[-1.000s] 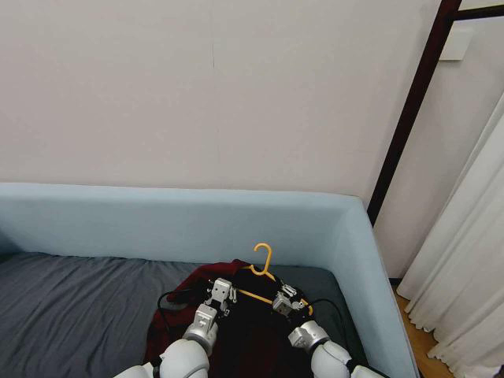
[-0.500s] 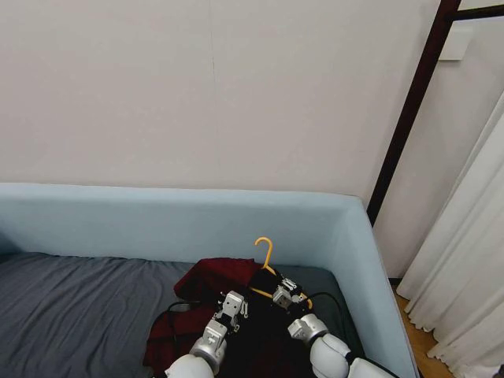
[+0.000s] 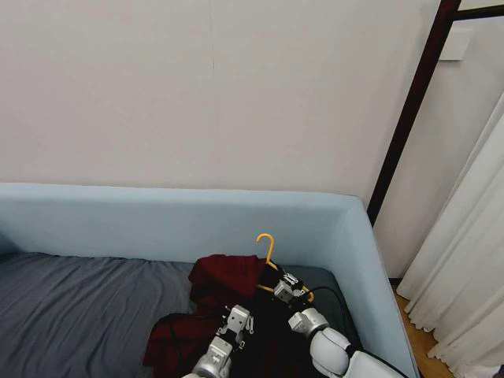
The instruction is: Pick up the clothes from the sofa and hang them on the clothes hanger.
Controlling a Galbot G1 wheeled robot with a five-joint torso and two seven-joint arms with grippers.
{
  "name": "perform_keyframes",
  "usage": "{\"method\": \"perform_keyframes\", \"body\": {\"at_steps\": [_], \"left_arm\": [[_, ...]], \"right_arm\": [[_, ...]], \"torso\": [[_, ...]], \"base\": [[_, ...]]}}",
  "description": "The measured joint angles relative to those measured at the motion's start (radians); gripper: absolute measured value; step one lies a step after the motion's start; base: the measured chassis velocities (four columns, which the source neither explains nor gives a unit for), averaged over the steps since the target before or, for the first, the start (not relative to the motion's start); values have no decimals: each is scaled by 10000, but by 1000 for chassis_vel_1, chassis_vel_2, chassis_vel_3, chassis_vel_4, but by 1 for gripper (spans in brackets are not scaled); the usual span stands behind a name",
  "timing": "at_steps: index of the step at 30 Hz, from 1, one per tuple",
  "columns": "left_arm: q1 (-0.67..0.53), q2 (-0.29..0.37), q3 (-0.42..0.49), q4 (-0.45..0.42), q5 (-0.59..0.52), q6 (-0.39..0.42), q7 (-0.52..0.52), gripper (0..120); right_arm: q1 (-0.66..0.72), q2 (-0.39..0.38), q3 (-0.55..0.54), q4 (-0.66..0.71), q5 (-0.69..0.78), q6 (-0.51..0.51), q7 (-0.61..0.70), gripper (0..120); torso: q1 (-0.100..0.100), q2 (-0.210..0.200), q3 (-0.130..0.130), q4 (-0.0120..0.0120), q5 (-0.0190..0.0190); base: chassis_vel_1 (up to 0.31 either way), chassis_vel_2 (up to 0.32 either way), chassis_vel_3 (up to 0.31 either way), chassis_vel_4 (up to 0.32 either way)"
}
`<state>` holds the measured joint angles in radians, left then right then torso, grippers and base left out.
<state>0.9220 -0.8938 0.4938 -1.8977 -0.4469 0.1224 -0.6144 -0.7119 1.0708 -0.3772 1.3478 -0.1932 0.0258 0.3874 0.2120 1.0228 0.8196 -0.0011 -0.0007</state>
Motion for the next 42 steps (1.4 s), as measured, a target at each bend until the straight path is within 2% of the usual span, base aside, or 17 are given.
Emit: {"method": "perform_keyframes", "body": {"at_steps": [3,6,7,11,12,16,17,19,21,22,24,26,27,28,30,37,42], "left_arm": [[47,-142,0,63,29,346,-186,4],[61,-90,-44,-92,109,799,-238,19],[61,-90,-44,-92,109,799,-238,19],[339,401,-285,-373,745,1050,-236,34],[339,401,-285,-373,745,1050,-236,34],[1216,1064,-959,-746,1647,654,101,55],[1216,1064,-959,-746,1647,654,101,55],[1657,1297,-1469,-849,1985,24,464,62],[2091,1561,-2548,-894,2389,-1098,1195,72],[2091,1561,-2548,-894,2389,-1098,1195,72],[2072,1810,-3406,-871,2449,-2019,1954,80],[1545,2217,-4037,-587,2138,-2836,2903,90],[1545,2217,-4037,-587,2138,-2836,2903,90],[1385,2438,-4345,-441,1893,-3170,3439,94],[1066,2924,-4788,-151,1210,-3555,4738,99],[-183,3844,-4721,1027,-391,-4035,6543,100],[-2561,4192,-3012,2999,-1164,-4868,9226,100]], "right_arm": [[-19,-23,4,40,-27,81,-1,4],[-26,-34,27,75,-70,158,-2,4],[-26,-34,27,75,-70,158,-2,4],[-27,-75,122,102,-135,311,0,4],[-27,-75,122,102,-135,311,0,4],[-81,-182,257,163,-187,464,0,4],[-81,-182,257,163,-187,464,0,4],[-113,-217,307,187,-223,524,-4,4],[-173,-265,377,205,-313,655,-23,4],[-173,-265,377,205,-313,655,-23,4],[-239,-303,428,244,-411,794,-54,4],[-291,-325,456,277,-608,968,-85,4],[-291,-325,456,277,-608,968,-85,4],[-237,-299,404,254,-689,1034,-92,4],[6,-197,203,114,-785,1183,-134,4],[598,151,-245,-341,-999,1600,-151,4],[717,179,-349,-382,-1263,1730,-155,4]], "torso": [[1,0,0,-2,-1],[0,0,0,-3,-1],[0,0,0,-3,-1],[0,0,0,-2,-1],[0,0,0,-2,-1],[1,0,0,-2,-2],[1,0,0,-2,-2],[0,0,0,-1,-3],[0,0,0,1,-2],[0,0,0,1,-2],[0,1,0,1,-2],[0,0,0,-6,-3],[0,0,0,-6,-3],[0,0,0,-12,-4],[0,0,0,0,-3],[0,0,1,5,-3],[1,0,1,-6,1]], "base": [[0,0,0,0],[0,0,0,0],[0,0,0,0],[0,0,0,0],[0,0,0,0],[0,0,0,0],[0,0,0,0],[0,0,0,0],[0,0,0,0],[0,0,0,0],[0,0,0,0],[0,0,0,0],[0,0,0,0],[0,0,0,0],[0,0,0,0],[0,0,0,0],[0,0,0,0]]}}
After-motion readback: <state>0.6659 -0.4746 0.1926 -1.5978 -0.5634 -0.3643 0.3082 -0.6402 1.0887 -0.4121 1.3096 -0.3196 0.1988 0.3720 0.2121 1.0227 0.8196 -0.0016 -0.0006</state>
